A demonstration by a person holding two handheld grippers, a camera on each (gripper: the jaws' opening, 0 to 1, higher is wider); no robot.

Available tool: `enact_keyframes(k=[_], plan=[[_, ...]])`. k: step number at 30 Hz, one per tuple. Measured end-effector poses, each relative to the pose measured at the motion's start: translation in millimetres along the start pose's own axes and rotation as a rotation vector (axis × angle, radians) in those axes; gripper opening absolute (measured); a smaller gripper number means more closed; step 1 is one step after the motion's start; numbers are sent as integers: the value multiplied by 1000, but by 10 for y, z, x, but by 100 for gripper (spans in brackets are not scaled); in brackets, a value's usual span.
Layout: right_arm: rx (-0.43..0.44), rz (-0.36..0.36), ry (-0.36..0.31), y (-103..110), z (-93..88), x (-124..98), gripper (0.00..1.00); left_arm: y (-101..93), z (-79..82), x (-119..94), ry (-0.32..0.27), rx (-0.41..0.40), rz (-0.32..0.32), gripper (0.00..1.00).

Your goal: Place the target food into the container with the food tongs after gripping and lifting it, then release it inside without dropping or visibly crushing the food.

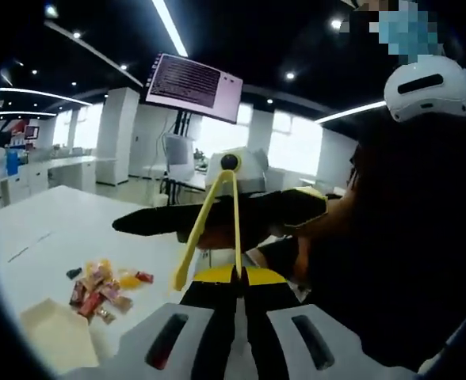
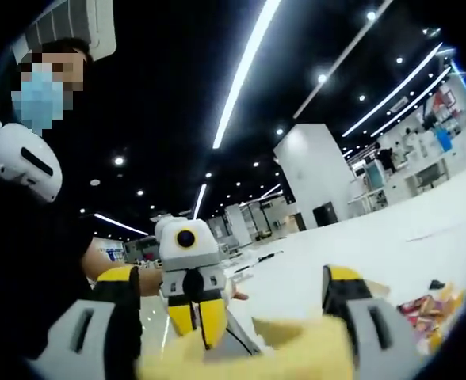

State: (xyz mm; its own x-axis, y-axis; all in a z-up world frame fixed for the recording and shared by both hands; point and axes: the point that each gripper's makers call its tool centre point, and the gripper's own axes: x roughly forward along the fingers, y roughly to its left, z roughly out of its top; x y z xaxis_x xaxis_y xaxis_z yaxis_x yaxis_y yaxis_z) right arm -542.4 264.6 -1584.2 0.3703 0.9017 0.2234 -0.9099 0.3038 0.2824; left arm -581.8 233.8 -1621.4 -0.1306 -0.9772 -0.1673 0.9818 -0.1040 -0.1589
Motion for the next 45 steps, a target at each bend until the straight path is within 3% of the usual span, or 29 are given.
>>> enact_keyframes(k=[4,8,15,18,25,40,41,42,43,45], plan=[[4,12,14,22,-31,-1,92,2,-4,-21,21,8,-3,0],[-31,35,90,58,-138,-5,82,1,31,-75,43,32,0,0],[-40,66,130,82,-192,11,68,4,103,-168,66,55,-1,0],[-38,96,119,135,-167,38,55,2,108,-190,68,48,-10,0],[-71,122,122,161,-130,75,45,4,140,-228,58,42,-23,0],[-66,153,104,195,-54,119,38,16,226,-279,44,65,-34,0],[-62,157,104,199,-51,115,30,11,223,-281,46,69,-37,0],[-39,147,79,198,-10,115,31,-13,313,-259,-4,99,-47,0],[-68,148,86,186,-20,88,30,-6,261,-291,27,88,-40,0],[-85,142,83,205,-23,73,30,-10,274,-313,30,82,-34,0]])
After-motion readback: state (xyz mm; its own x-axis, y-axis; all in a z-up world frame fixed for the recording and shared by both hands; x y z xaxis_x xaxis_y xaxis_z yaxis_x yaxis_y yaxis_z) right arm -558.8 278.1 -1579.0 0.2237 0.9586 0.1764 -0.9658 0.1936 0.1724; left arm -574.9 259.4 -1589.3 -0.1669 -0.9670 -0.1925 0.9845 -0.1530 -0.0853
